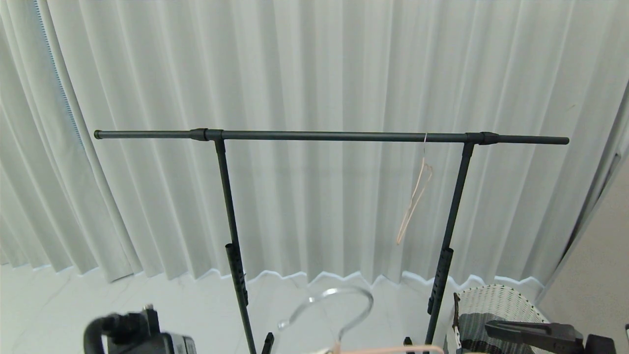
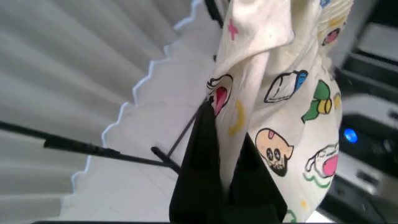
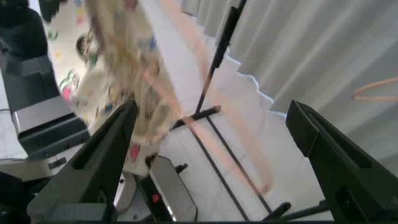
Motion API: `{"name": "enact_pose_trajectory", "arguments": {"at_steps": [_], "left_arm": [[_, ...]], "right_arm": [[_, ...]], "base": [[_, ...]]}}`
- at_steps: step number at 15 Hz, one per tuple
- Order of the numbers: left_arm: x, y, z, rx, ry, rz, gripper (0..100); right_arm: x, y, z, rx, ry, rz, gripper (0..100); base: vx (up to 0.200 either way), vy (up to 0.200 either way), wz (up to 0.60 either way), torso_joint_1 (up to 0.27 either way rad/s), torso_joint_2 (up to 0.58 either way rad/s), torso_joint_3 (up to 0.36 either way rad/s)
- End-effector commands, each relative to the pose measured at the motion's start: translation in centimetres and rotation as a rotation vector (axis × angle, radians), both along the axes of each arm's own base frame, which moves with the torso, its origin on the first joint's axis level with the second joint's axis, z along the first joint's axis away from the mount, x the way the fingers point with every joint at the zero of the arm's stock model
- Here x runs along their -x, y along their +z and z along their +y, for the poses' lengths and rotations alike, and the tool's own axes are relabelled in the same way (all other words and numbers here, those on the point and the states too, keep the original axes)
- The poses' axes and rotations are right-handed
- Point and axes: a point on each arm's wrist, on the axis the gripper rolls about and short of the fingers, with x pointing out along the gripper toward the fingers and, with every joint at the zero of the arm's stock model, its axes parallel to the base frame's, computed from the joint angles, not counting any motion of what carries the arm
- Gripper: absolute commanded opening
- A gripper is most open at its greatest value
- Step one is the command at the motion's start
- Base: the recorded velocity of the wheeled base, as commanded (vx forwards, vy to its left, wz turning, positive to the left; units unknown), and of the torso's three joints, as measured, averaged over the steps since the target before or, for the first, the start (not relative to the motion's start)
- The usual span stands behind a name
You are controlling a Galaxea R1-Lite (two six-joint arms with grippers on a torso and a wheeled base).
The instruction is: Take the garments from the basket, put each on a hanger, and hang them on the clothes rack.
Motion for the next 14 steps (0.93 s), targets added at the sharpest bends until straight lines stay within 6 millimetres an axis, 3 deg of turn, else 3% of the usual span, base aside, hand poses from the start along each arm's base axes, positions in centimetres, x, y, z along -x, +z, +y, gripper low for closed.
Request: {"name": "enact_pose_trajectory", "arguments": {"at_steps": [1, 11, 14], "left_arm": [[-1.2, 1.3, 0.1, 0.058, 0.081, -0.028, 0], [-3.2, 5.2, 0.4, 0.198, 0.208, -0.112, 0], [-3.3, 5.4, 0.3, 0.221, 0.206, -0.126, 0]], "right_arm": [[-0.3, -0.5, -0.1, 0.018, -0.026, 0.013, 100], [-4.0, -0.1, 4.2, -0.005, -0.211, 0.197, 100], [-5.7, 0.1, 6.9, -0.035, -0.327, 0.23, 100]], "base": [[0.0, 0.0, 0.0, 0.0, 0.0, 0.0], [0.0, 0.0, 0.0, 0.0, 0.0, 0.0], [0.0, 0.0, 0.0, 0.0, 0.0, 0.0]]}}
